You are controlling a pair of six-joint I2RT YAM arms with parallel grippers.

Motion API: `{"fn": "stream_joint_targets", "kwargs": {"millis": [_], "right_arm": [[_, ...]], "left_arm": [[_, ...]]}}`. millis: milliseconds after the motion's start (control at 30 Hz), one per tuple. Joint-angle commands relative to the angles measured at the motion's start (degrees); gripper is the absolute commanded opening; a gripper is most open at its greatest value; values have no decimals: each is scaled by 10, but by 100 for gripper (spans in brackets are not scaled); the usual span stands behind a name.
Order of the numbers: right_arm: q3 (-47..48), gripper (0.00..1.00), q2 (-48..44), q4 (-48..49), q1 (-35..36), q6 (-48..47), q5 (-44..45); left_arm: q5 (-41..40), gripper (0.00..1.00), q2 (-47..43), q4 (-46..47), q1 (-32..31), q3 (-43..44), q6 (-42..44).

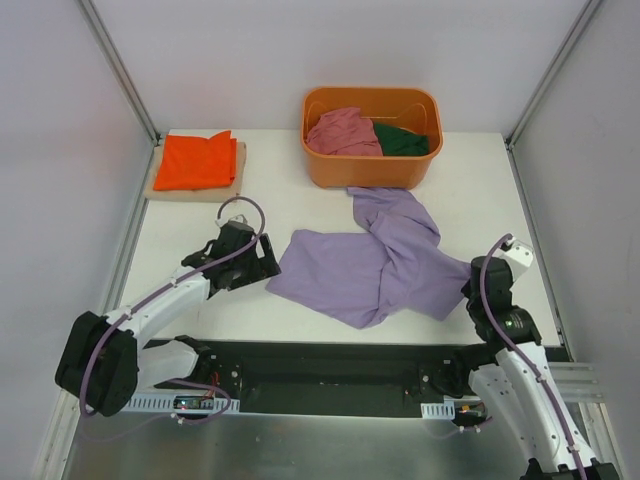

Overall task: Fold and stack the t-shirts
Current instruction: Flatten out the tshirt

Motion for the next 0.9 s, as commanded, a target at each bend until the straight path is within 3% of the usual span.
{"fn": "stream_joint_targets", "kwargs": {"millis": [0,300,500,567,667,867], "right_arm": [[1,2,26,-8,-4,-11,-8],[5,3,36,-10,-4,-16,-13],[5,4,35,-9,-4,-15,-10],[5,4,40,-9,-4,-14,-11],[6,4,40,-10,-3,-15,-12],[16,3,29,-2,-4,-24,-33]], "left_arm": [[-5,88,15,-12,-5,-9,-33],[53,68,120,1,-6,-1,-51],[51,45,147,5,-41,-3,-59],[47,34,157,5,-53,0,-64],[39,0,167,5,-61,10,-64],[-16,0,111,-2,-61,53,-38]]}}
